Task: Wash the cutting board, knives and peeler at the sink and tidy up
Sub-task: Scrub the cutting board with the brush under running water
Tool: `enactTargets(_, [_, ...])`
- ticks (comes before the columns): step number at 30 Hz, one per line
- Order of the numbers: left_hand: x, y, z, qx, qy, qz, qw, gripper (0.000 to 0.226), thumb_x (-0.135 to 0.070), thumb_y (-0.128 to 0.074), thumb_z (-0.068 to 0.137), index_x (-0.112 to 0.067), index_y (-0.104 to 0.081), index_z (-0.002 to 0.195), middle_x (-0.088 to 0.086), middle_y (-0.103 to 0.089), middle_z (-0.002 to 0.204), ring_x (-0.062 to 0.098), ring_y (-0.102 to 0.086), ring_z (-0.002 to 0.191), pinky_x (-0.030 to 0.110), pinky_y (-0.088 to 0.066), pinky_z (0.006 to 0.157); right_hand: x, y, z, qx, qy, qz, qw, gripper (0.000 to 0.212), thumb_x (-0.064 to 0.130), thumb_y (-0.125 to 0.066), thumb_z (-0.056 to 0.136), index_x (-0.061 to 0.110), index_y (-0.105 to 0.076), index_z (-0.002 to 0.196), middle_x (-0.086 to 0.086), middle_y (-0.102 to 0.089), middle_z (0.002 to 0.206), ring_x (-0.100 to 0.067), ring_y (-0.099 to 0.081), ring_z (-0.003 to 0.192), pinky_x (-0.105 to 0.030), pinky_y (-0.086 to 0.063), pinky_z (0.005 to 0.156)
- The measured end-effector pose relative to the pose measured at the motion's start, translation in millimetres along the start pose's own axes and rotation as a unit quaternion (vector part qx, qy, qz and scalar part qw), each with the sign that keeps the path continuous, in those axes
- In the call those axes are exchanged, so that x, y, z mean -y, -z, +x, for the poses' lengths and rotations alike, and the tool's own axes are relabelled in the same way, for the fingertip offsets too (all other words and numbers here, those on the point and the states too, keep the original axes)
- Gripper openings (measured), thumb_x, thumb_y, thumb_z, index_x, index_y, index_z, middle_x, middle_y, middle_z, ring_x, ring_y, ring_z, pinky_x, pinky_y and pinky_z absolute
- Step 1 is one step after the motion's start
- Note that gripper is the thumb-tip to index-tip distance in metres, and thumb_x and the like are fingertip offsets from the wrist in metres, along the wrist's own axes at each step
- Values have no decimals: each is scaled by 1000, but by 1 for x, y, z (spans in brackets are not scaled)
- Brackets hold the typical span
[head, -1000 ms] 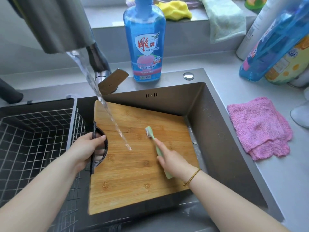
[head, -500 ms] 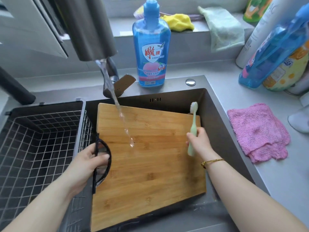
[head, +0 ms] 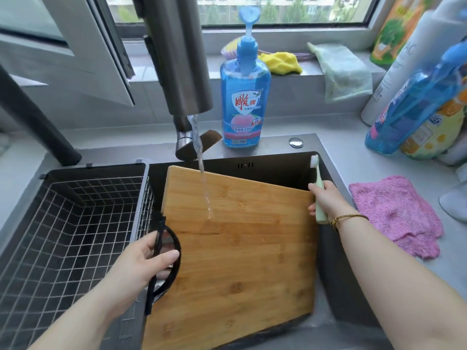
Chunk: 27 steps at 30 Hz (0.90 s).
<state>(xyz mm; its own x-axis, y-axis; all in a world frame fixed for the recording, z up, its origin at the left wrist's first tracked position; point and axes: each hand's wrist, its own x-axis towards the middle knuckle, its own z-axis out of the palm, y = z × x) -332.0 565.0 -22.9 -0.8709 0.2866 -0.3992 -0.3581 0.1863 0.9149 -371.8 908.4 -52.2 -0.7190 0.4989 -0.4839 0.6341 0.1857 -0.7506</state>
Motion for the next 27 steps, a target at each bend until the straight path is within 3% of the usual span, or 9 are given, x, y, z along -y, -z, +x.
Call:
enactTargets(3, [-3,-2,-3,1,2,-24,1000,20,-15,-62,67,-1,-58,82,-3,-61,55,4,-59,50,15,-47,48,-3,-4,2,11,20,-56,998,37,29,-36,98,10,-35,131,-3,-46,79,-14,-48,55,-21,-45,44])
enactTargets(7, [-8,-3,-5,12,-10,-28,999,40,-19,-83,57,-1,-64,88,2,-69,65,10,-66,57,16,-50,49,-10,-17,3,-2,38,-53,998,31,31,-33,99,10,-39,120,-4,-43,75,-15,-43,56,-24,-40,49])
enactTargets(9, [-12,-3,-6,7,-12,-18,1000,19,-11,-76,71,-2,-65,83,-1,-68,61,5,-63,52,13,-47,47,-10,-18,1,2,44,-43,998,28,36,-32,98,14,-40,112,-4,-43,74,-15,-43,55,-25,-40,50])
enactTargets(13, [-22,-6,-13,5,-62,45,997,2,-16,-67,71,-16,-69,72,-5,-61,56,1,-57,50,12,-46,49,-2,-14,-4,5,78,-43,996,32,40,-32,97,13,-44,107,-3,-45,74,-15,-44,53,-25,-41,48])
enactTargets(16, [-41,-9,-23,-22,-115,65,991,26,-9,-73,75,-34,-73,68,-10,-67,62,1,-60,54,10,-48,52,10,-5,-12,-10,78,-15,997,35,42,-31,97,10,-45,100,-5,-44,70,-16,-43,49,-23,-39,46])
enactTargets(18, [-56,-10,-31,-40,-164,102,980,34,-10,-73,76,-42,-70,64,-13,-68,64,-1,-59,56,6,-45,53,16,4,-21,-20,68,24,997,37,43,-30,97,9,-44,96,-5,-43,71,-16,-41,48,-21,-38,44])
enactTargets(20, [-68,-6,-39,-30,-209,127,969,9,-36,-75,62,-35,-67,67,-9,-64,66,1,-55,59,6,-42,56,16,11,-34,-31,70,53,996,33,42,-34,96,12,-44,87,-3,-41,71,-17,-40,48,-21,-37,43])
enactTargets(22, [-75,-1,-43,-11,-252,176,951,22,-49,-65,51,-40,-66,70,-8,-60,69,2,-52,63,7,-41,59,11,17,-48,-41,70,91,992,29,39,-42,94,18,-40,74,-3,-40,69,-18,-39,48,-22,-36,43])
enactTargets(27, [-76,-5,-54,70,-329,259,906,28,-46,-64,61,-62,-60,84,-22,-63,67,1,-54,59,9,-42,58,-18,16,-78,-54,81,99,990,31,23,-53,91,13,-38,66,-6,-40,61,-18,-40,47,-20,-35,41])
